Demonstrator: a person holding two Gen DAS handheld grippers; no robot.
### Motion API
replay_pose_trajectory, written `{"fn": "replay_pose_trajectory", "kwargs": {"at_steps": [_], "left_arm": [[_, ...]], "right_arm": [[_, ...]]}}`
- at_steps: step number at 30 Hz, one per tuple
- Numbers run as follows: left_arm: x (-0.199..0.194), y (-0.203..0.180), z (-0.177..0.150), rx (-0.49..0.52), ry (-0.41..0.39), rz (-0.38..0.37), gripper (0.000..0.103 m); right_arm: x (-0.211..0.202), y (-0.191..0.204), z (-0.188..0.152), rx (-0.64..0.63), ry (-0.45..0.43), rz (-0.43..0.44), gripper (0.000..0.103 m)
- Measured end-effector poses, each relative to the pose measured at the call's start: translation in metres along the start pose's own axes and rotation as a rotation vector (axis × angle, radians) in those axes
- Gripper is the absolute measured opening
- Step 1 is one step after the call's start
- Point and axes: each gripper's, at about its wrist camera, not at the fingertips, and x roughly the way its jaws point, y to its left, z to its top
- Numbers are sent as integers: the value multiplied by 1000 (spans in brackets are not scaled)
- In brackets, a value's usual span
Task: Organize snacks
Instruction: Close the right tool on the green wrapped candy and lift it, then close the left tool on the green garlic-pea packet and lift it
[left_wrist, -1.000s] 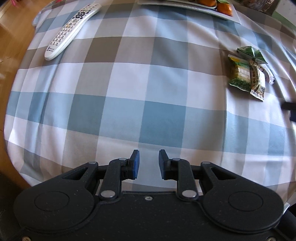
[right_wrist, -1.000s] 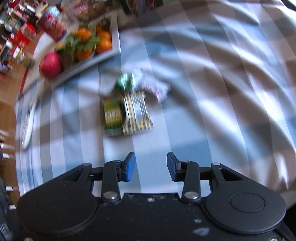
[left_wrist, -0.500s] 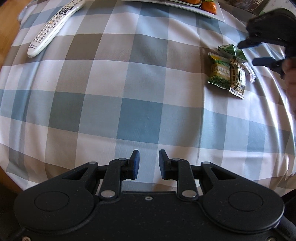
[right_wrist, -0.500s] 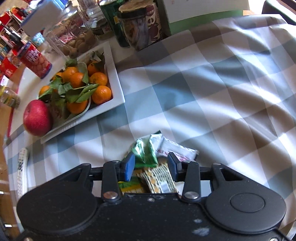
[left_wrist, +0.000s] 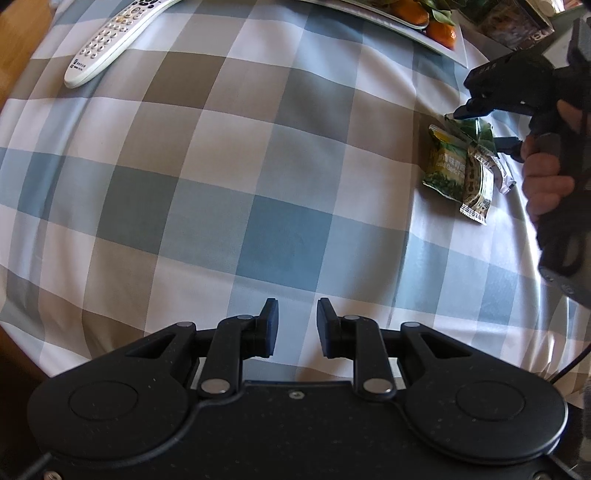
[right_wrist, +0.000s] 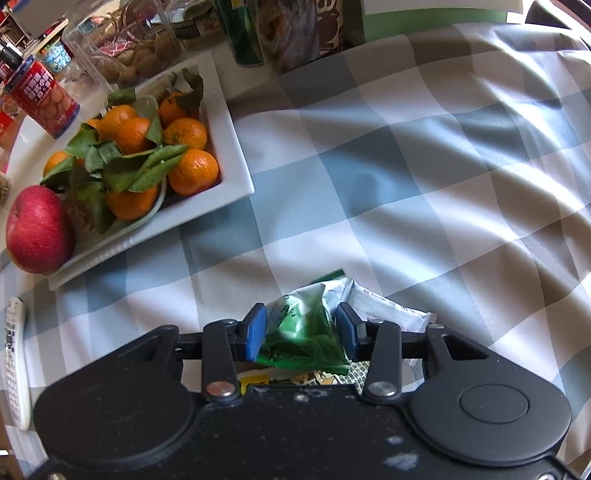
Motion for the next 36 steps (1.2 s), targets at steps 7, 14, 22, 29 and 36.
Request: {"fn": "replay_pose_trajectory", "kwargs": {"at_steps": [7,14,22,29,36], "left_arm": [[1,-1,-1,1,2,-3,33],[4,-2,0,1,7,7,33],[6,-2,6,-10,10,14,33],[5,-3,7,-10,7,12,33],[7,-3,6,-10,9,18,33]], "right_arm": [[1,10,-6,-85,-21,-28,45],[6,12,-10,-110,1,-20,42],[6,14,-16,-139,-18,-16,40],[-10,3,-14,-108,-59,5,38],[-43,-30,-8,-33,-88,63,38]]}}
